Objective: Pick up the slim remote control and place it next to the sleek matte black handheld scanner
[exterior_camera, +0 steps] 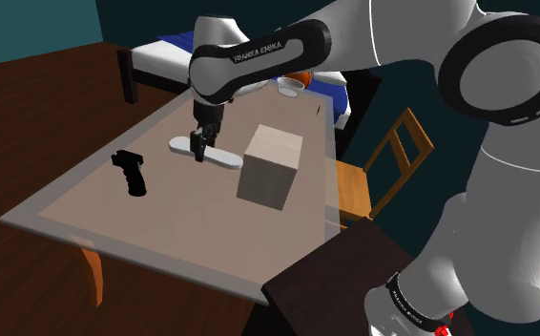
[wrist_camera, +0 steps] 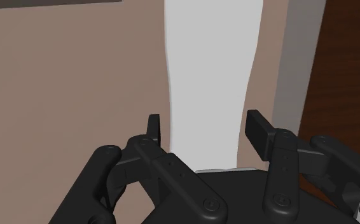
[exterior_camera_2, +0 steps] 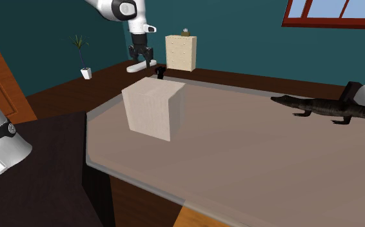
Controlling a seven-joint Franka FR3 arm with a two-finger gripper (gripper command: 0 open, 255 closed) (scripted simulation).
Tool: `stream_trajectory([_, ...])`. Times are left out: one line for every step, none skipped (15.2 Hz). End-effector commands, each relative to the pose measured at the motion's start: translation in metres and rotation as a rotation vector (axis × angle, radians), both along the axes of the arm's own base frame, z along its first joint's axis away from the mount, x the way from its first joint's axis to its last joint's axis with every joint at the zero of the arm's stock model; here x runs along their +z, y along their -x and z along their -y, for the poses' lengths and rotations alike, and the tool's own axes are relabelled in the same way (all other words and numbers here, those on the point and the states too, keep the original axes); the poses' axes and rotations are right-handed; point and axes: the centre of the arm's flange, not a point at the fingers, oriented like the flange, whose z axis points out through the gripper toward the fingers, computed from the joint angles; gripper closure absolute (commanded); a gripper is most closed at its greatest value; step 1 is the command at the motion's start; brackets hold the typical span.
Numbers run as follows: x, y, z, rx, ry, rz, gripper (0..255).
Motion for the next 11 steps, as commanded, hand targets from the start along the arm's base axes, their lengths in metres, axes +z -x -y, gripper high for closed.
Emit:
stream_trajectory([0.0, 0.003, -0.026, -0.002, 0.0, 0.001, 255])
stream_trajectory([0.0, 0.002, -0.039, -0.002, 0.0, 0.001, 255])
stream_trajectory([0.0, 0.002, -0.053, -0.002, 0.0, 0.001, 255])
stream_trajectory([0.0, 0.002, -0.066, -0.002, 0.0, 0.001, 255])
stream_trajectory([0.0, 0.002, -0.077, -0.002, 0.0, 0.001, 255])
stream_trajectory([-0.005, 0.002, -0.077, -0.002, 0.0, 0.001, 255])
stream_trajectory([-0.011, 0.002, -0.077, -0.002, 0.0, 0.001, 255])
stream_trajectory([-0.016, 0.002, -0.077, -0.002, 0.0, 0.001, 255])
stream_trajectory([-0.021, 0.002, -0.077, -0.002, 0.0, 0.001, 255])
stream_trajectory([-0.027, 0.002, -0.077, -0.002, 0.0, 0.001, 255])
stream_trajectory([-0.032, 0.002, -0.077, -0.002, 0.0, 0.001, 255])
